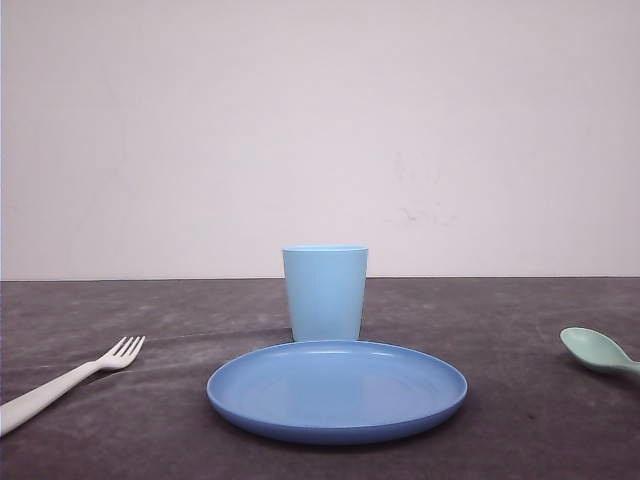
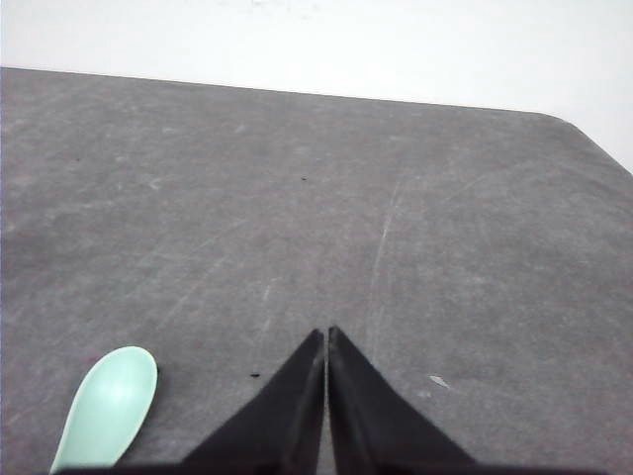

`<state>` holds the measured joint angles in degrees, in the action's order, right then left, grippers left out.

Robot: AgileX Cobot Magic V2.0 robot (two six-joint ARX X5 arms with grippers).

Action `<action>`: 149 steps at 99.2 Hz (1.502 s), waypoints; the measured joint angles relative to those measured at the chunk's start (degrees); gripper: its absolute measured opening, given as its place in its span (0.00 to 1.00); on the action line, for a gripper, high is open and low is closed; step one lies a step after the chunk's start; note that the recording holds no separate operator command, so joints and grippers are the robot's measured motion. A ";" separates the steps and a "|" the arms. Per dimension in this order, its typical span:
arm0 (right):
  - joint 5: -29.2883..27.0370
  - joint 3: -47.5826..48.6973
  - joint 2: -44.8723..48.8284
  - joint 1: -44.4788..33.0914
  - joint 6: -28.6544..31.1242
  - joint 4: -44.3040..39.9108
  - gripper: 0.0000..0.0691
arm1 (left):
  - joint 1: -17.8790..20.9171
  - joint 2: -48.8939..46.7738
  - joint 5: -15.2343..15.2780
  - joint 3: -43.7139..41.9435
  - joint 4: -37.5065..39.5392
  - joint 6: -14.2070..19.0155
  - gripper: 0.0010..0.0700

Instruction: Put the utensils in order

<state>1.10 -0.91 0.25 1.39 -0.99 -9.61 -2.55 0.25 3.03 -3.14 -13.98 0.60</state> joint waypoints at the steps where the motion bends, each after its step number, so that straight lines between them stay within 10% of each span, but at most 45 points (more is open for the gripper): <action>1: 0.00 0.00 0.00 0.00 0.00 0.00 0.00 | 0.00 0.00 0.00 0.00 0.00 0.00 0.02; 83: 0.48 0.00 0.00 0.00 0.39 1.05 0.00 | 0.00 0.00 0.00 0.17 0.52 0.13 0.02; 149: 3.56 -5.84 2.82 0.00 25.07 -1.53 0.00 | 0.02 1.29 -3.61 -1.40 -1.29 19.41 0.02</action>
<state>4.67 -6.74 3.07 1.39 24.08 -11.14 -2.52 1.54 -0.58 -4.54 -15.27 20.01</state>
